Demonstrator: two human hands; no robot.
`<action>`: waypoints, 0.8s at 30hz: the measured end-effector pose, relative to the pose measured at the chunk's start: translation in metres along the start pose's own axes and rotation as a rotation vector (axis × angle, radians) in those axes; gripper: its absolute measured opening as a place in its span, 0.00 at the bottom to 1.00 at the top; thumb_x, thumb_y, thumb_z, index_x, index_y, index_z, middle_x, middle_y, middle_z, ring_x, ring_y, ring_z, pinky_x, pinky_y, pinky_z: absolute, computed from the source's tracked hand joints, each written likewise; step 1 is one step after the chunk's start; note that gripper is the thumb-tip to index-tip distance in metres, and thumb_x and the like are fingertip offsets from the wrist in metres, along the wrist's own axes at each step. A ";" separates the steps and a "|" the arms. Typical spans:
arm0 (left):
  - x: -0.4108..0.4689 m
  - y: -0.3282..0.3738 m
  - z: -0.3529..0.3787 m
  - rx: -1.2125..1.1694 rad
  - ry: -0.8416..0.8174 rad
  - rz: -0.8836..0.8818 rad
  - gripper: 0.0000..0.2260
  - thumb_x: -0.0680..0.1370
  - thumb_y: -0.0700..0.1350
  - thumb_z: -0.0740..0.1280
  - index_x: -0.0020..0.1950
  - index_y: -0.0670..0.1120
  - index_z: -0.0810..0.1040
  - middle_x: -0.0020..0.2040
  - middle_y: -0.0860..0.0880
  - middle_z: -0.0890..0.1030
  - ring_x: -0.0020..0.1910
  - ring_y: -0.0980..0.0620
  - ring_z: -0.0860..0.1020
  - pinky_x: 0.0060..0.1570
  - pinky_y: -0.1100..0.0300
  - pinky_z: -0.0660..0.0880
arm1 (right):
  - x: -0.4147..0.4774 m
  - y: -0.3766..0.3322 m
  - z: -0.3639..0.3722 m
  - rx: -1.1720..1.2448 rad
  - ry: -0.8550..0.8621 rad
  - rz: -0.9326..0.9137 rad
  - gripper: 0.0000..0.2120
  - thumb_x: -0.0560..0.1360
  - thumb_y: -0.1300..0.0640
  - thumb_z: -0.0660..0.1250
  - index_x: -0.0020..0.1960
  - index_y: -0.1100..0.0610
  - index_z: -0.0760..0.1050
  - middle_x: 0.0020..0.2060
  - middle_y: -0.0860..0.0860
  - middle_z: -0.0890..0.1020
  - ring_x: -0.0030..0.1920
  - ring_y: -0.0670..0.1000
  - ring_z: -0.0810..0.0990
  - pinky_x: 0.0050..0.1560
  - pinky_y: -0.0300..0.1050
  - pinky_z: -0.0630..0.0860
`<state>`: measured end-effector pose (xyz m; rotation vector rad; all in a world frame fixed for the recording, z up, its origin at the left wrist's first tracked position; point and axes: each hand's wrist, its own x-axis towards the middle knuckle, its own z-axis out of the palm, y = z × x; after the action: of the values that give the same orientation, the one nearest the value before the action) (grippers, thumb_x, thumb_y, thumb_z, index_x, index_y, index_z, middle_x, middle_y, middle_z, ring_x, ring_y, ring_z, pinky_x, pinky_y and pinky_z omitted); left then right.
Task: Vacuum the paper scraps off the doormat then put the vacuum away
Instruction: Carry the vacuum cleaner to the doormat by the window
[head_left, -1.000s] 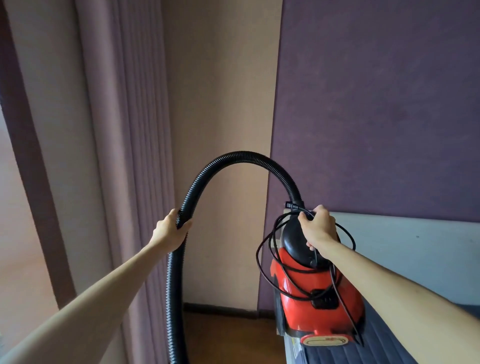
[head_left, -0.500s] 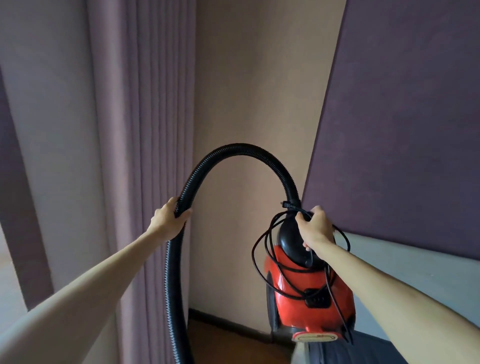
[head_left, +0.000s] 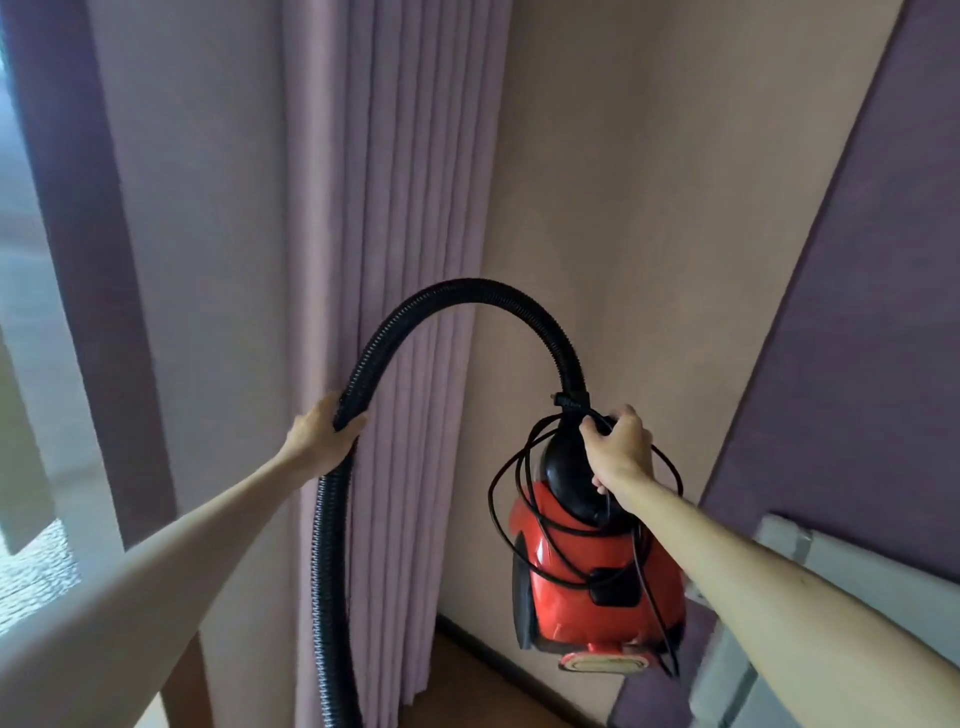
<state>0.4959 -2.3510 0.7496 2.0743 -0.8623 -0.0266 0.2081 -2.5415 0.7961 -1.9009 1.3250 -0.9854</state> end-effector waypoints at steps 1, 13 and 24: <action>0.002 -0.004 -0.002 0.006 0.017 -0.014 0.16 0.80 0.52 0.66 0.65 0.48 0.73 0.50 0.44 0.81 0.47 0.43 0.77 0.49 0.52 0.75 | 0.007 -0.001 0.010 0.008 -0.023 -0.014 0.15 0.79 0.52 0.63 0.60 0.60 0.68 0.36 0.50 0.67 0.23 0.59 0.76 0.25 0.48 0.78; 0.000 -0.030 0.017 0.059 0.292 -0.231 0.17 0.79 0.49 0.67 0.67 0.50 0.71 0.48 0.45 0.80 0.44 0.43 0.79 0.44 0.57 0.72 | 0.111 0.001 0.123 0.172 -0.320 -0.231 0.12 0.79 0.53 0.64 0.53 0.61 0.68 0.33 0.58 0.77 0.18 0.56 0.74 0.17 0.44 0.72; -0.079 -0.038 0.048 0.179 0.515 -0.441 0.14 0.80 0.48 0.67 0.64 0.47 0.69 0.45 0.44 0.81 0.37 0.43 0.79 0.37 0.55 0.73 | 0.128 0.045 0.214 0.165 -0.568 -0.426 0.19 0.67 0.36 0.59 0.47 0.50 0.68 0.40 0.56 0.82 0.35 0.64 0.83 0.35 0.62 0.81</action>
<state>0.4421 -2.3246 0.6698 2.2503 -0.0934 0.3431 0.3941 -2.6621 0.6745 -2.1555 0.5120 -0.6380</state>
